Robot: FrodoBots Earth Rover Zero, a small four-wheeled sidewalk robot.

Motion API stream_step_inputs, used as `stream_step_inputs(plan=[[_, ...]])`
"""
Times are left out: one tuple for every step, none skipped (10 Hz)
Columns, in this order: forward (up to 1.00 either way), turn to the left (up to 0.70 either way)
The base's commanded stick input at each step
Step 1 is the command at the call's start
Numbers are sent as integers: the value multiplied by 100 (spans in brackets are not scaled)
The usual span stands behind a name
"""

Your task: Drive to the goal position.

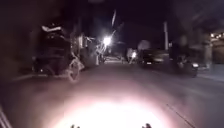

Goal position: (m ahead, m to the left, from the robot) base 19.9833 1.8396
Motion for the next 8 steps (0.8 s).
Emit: stream_step_inputs(plan=[[85,-18],[85,-34],[85,-19],[85,0],[85,0],[85,0],[85,0],[85,0]])
